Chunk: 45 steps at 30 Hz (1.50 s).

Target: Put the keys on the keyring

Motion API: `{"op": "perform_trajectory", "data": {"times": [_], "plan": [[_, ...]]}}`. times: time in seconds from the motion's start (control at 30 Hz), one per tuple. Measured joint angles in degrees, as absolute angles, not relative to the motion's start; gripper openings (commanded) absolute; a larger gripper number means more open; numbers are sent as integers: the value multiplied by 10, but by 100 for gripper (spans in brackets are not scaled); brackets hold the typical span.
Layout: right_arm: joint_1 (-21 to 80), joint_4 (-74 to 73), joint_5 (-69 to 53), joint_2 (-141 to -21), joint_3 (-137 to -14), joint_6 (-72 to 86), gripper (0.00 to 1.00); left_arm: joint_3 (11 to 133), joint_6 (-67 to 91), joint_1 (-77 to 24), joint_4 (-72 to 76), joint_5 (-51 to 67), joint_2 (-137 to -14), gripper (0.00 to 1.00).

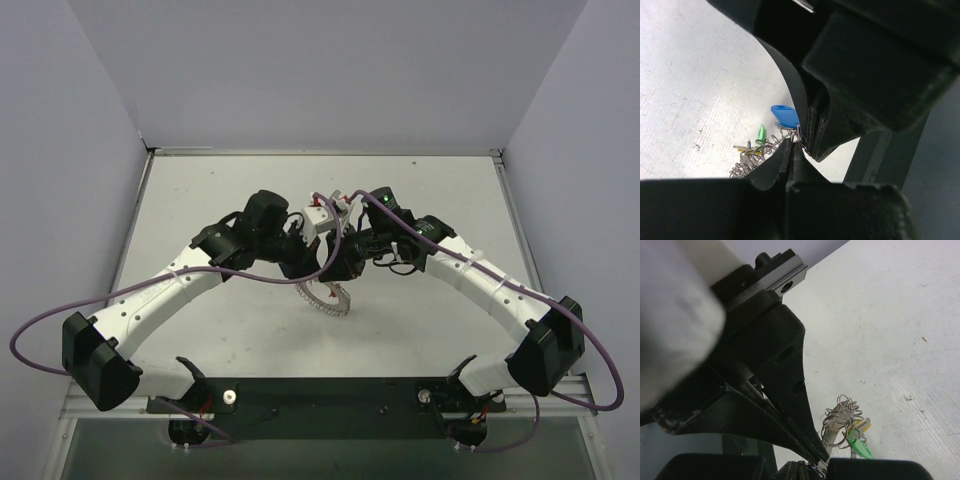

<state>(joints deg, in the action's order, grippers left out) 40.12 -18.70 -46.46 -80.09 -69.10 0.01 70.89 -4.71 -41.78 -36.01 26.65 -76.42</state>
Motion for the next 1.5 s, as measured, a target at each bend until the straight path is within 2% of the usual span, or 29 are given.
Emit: {"op": "perform_trajectory", "data": {"times": [0.03,0.17,0.2,0.4,0.6,0.87,1.5], "plan": [[401,-187,-464,-801,-691,1,15,707,-44,-416,-357,267,-764,0],[401,-187,-460,-801,-689,7,20,699,-23,-409,-337,268,-762,0],[401,-186,-458,-799,-688,1,26,698,-9,-403,-335,266,-761,0],[422,-187,-463,-762,-675,-41,45,674,53,-350,-295,206,-753,0],[418,-178,-455,-721,-663,-50,52,660,52,-339,-293,159,-725,0],[382,-119,-440,-704,-633,-8,54,648,18,-345,-297,148,-677,0],[381,-36,-485,-736,-639,62,64,598,-42,-372,-267,234,-608,0]]}}
